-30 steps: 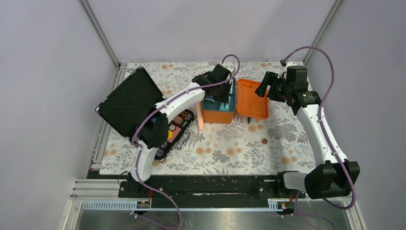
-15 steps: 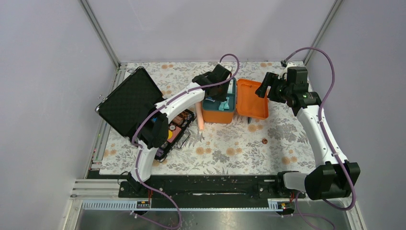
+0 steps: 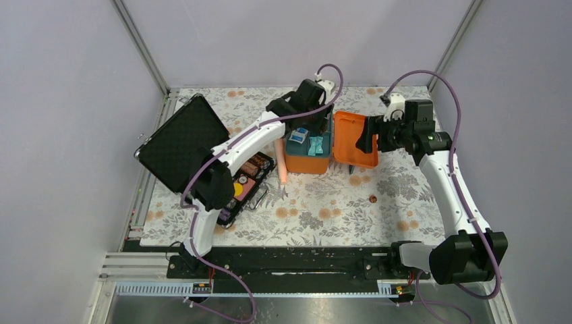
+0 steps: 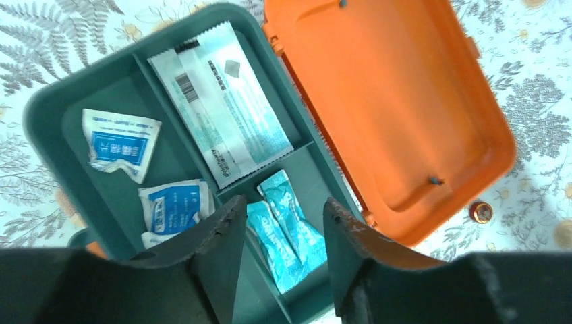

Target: Organize the medicine kit

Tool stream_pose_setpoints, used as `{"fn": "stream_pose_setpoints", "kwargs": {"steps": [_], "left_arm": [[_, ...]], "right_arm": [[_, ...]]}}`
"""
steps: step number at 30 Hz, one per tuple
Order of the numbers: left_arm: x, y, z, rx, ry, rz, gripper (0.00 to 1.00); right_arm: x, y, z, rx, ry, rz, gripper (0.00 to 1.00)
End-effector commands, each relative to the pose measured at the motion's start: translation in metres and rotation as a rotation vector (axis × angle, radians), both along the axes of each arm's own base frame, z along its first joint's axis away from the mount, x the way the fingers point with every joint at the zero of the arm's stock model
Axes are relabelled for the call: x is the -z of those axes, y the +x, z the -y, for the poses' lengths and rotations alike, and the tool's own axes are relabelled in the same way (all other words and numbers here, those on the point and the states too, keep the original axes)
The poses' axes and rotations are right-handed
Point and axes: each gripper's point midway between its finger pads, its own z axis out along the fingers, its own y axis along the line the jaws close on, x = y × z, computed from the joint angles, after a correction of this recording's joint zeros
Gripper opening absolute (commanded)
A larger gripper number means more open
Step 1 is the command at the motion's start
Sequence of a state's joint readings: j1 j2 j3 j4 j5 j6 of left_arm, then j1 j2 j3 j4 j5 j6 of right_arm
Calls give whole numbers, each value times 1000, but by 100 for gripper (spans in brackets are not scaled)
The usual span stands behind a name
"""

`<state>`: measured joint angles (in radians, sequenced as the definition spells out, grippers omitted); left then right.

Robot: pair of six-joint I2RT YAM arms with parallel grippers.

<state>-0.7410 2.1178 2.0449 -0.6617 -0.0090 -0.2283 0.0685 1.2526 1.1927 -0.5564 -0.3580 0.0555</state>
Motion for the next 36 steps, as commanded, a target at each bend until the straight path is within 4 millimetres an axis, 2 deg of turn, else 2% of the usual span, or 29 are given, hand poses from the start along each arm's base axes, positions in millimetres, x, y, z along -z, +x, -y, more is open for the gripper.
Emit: {"fn": "stream_pose_setpoints", "kwargs": {"steps": [1, 3, 5, 7, 9, 12, 14, 17, 23, 26, 36], "left_arm": [[-119, 10, -28, 72, -72, 293, 53], [-127, 8, -52, 71, -53, 312, 61], [-127, -2, -71, 109, -31, 307, 67], [-120, -14, -86, 148, 2, 288, 70], [-109, -25, -98, 154, 21, 258, 70], [-84, -32, -117, 80, 58, 204, 70], [-77, -37, -124, 67, 66, 196, 70], [-77, -40, -127, 58, 67, 198, 70], [-73, -38, -126, 55, 72, 187, 71], [-74, -37, -126, 51, 71, 188, 71], [-70, -36, -129, 47, 95, 181, 72]], "right_arm": [[18, -59, -18, -565, -152, 97, 84], [36, -82, -18, -730, -190, 80, 83], [53, -98, -13, -848, -225, 25, 78], [69, -105, -5, -904, -257, -42, 70], [90, -111, 3, -962, -301, -82, 68], [125, -107, 19, -1020, -440, -76, 68], [145, -104, 30, -1053, -526, -75, 69], [166, -100, 46, -1090, -619, -119, 68], [188, -82, 64, -1072, -739, -205, 65], [196, -78, 65, -1089, -775, -199, 65], [209, -91, 58, -1155, -791, -213, 66]]}}
